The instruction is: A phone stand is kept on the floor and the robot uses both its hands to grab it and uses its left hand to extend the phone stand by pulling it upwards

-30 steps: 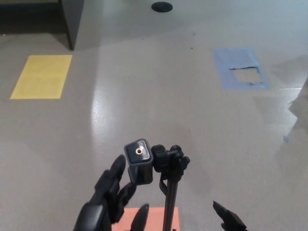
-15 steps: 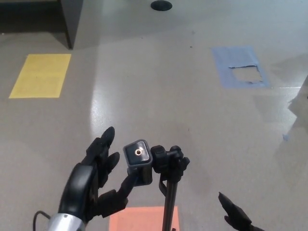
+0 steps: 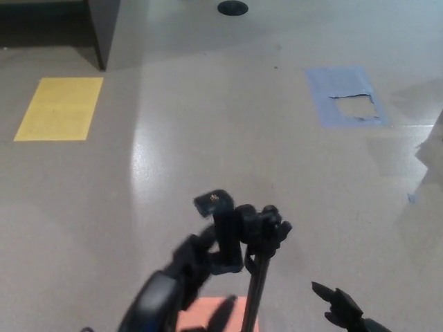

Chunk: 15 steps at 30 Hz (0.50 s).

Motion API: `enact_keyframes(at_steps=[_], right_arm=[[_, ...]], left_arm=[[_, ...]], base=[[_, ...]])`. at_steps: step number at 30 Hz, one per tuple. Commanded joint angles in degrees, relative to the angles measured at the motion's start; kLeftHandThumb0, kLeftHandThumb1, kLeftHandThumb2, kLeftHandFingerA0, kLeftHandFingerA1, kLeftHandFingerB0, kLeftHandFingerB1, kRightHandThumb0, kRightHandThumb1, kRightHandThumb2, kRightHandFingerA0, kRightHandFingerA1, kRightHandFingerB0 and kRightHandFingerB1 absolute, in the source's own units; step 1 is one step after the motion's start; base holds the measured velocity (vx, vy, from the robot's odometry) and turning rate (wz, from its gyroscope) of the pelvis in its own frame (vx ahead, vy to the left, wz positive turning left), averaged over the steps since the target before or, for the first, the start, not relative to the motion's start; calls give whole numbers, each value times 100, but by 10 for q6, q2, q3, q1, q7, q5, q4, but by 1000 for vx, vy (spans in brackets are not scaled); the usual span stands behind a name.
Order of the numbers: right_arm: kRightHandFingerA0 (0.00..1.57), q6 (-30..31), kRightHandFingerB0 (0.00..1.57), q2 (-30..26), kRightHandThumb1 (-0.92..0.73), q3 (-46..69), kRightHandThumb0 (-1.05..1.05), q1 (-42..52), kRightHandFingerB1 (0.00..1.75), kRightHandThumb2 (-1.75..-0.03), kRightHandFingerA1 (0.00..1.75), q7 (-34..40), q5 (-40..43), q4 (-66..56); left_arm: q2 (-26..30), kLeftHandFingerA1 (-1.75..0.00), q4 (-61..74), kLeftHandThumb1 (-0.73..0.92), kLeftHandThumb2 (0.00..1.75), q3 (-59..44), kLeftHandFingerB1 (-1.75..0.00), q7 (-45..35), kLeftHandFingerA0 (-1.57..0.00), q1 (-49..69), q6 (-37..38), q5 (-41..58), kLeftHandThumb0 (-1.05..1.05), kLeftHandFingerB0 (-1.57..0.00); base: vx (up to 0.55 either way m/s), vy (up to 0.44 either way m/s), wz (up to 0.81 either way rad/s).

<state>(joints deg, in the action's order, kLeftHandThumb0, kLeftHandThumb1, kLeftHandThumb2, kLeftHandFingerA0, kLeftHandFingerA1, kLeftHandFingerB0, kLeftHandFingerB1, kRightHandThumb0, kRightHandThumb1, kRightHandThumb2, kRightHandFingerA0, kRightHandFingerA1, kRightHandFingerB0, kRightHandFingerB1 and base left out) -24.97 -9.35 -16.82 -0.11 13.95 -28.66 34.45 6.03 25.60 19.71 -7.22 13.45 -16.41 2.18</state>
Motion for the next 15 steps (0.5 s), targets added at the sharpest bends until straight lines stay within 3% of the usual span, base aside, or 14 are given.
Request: enact_keyframes(at_steps=[1, 7, 8, 12, 13, 15], right_arm=[[0, -7, 0, -10, -65, 10, -105, -21, 52, -106, 36, 8, 11, 37], [0, -8, 0, -13, -63, 14, -105, -52, 47, -108, 33, 26, 3, 94], [0, -9, 0, -14, -66, 12, -105, -58, 0, -72, 0, 38, -4, 104], [0, -21, 0, -13, -68, 10, -105, -66, 0, -72, 0, 53, -6, 129], [0, -24, 0, -11, -66, 15, -105, -57, 47, -111, 36, 21, 16, 107], [0, -27, 0, -10, -68, 16, -105, -50, 46, -111, 35, -1, 28, 91]], left_arm=[[-17, 0, 51, 64, 106, 50, -16, 38, -7, 64, 43, -35, -101, 0], [-39, 0, 113, 65, 106, 98, -16, 60, -7, 112, 80, -55, -101, 0], [-38, 0, 127, 68, 107, 103, -10, 60, -15, 115, 72, -57, -105, -1], [-32, -1, 157, 69, 107, 110, -8, 56, -15, 118, 55, -63, -105, 0], [-36, -4, 158, 69, 106, 102, -5, 58, -9, 110, 55, -61, -105, 0], [-40, -3, 159, 69, 106, 94, -5, 59, -8, 102, 54, -58, -105, 0]], base=[[0, 0, 0], [0, 0, 0], [0, 0, 0], [0, 0, 0], [0, 0, 0], [0, 0, 0]])
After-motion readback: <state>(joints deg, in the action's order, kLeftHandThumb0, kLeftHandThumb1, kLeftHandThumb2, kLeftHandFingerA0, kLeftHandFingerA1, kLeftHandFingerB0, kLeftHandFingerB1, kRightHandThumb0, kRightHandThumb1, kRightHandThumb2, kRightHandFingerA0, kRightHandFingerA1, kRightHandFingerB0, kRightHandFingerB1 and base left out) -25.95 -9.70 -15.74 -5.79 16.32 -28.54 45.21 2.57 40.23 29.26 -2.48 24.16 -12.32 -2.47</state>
